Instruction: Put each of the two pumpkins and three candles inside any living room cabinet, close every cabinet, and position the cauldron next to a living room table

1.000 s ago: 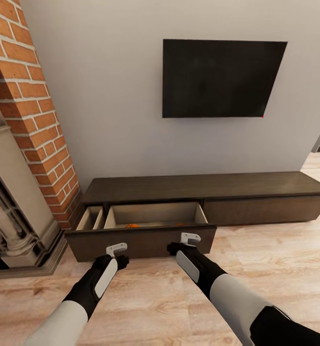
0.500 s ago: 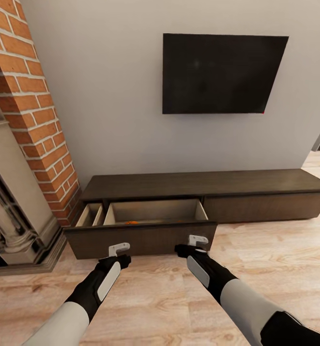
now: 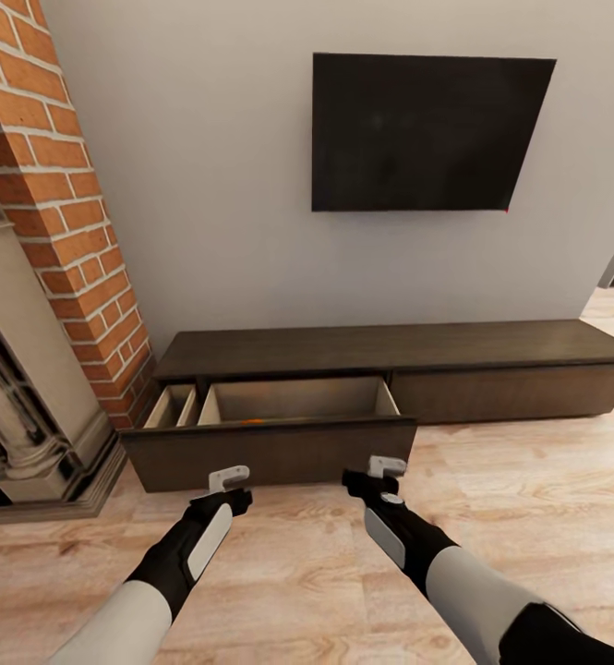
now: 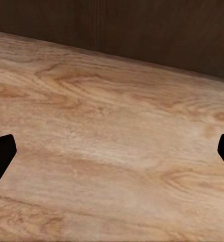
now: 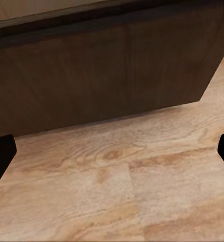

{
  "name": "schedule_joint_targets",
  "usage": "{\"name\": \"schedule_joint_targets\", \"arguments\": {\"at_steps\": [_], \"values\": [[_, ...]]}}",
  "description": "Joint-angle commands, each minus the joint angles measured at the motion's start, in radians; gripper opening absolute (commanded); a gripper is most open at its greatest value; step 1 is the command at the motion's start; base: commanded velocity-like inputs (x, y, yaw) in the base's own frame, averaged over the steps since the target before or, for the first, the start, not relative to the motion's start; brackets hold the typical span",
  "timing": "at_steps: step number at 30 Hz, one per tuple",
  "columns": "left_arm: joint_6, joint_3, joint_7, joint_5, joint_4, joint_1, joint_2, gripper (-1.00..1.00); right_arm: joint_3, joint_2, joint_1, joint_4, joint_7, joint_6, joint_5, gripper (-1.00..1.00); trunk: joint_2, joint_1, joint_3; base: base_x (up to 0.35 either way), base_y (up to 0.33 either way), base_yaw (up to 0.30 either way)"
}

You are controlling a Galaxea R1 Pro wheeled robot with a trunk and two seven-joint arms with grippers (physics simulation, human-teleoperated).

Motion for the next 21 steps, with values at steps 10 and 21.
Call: {"name": "schedule_joint_targets", "arguments": {"at_steps": [10, 21], "values": [[-0.032, -0.002, 0.0, -0.001, 0.0, 0.003, 0.001, 1.0, 0.0, 0.001, 0.0, 0.043, 0.051, -0.052, 0.002, 1.0, -0.07, 0.038, -0.031, 0.0, 0.0, 0.0], [-0.181, -0.057, 0.001, -0.052, 0.037, 0.03, -0.002, 1.0, 0.001, 0.004, 0.0, 0.045, 0.055, -0.098, 0.006, 1.0, -0.147, 0.081, -0.066, 0.0, 0.0, 0.0]]}}
